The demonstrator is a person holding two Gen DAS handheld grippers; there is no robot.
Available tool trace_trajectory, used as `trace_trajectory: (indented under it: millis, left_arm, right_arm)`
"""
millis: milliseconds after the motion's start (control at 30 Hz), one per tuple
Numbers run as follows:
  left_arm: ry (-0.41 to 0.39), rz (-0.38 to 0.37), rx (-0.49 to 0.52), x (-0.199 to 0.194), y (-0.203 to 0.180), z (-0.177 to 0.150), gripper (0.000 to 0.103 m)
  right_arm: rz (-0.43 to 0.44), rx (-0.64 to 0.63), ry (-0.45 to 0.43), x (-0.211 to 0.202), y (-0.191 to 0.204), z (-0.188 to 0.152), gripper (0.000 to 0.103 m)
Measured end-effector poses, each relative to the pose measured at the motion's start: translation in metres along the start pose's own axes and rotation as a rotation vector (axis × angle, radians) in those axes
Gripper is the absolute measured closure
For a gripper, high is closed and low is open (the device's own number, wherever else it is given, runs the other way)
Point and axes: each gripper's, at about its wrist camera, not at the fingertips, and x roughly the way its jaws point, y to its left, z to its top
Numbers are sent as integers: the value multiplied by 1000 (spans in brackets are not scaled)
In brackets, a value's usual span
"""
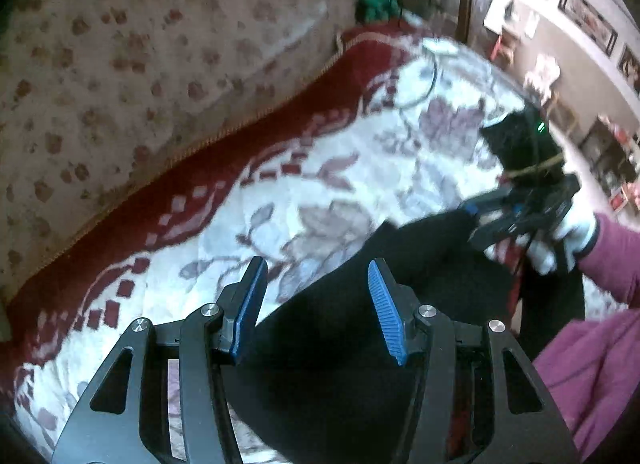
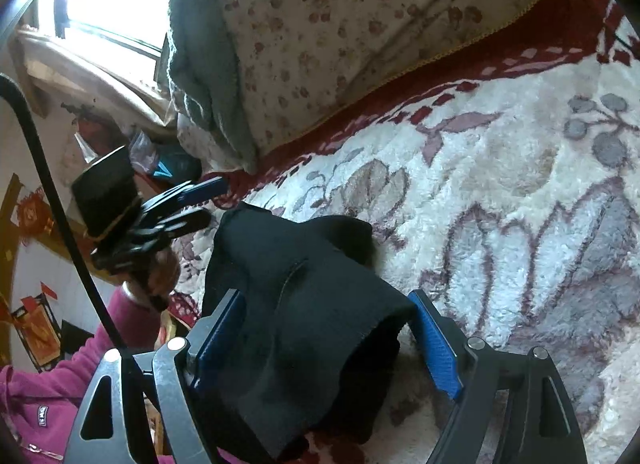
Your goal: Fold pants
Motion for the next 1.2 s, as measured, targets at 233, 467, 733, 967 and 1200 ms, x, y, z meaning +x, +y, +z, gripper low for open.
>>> trace_trajectory:
  millis: [233, 467, 733, 967, 1200]
  left_arm:
    - [107, -51, 69, 15, 13, -4, 51]
    - [152, 53, 122, 36, 9, -24, 59]
    - [76, 128, 22, 6, 19, -44, 83]
    - [25, 137, -101, -10, 38, -63, 84]
    - [-54, 149, -238, -12, 40, -66, 81]
  right_arm:
    - [-36, -66, 24, 6, 8, -4, 23]
    - [-33, -170, 27, 13, 21, -10, 73]
    - [-25, -304, 6, 18, 59, 15, 80]
    - [-26, -264, 22, 48, 48, 26, 80]
    - [-79, -228, -22, 37, 43, 19, 60]
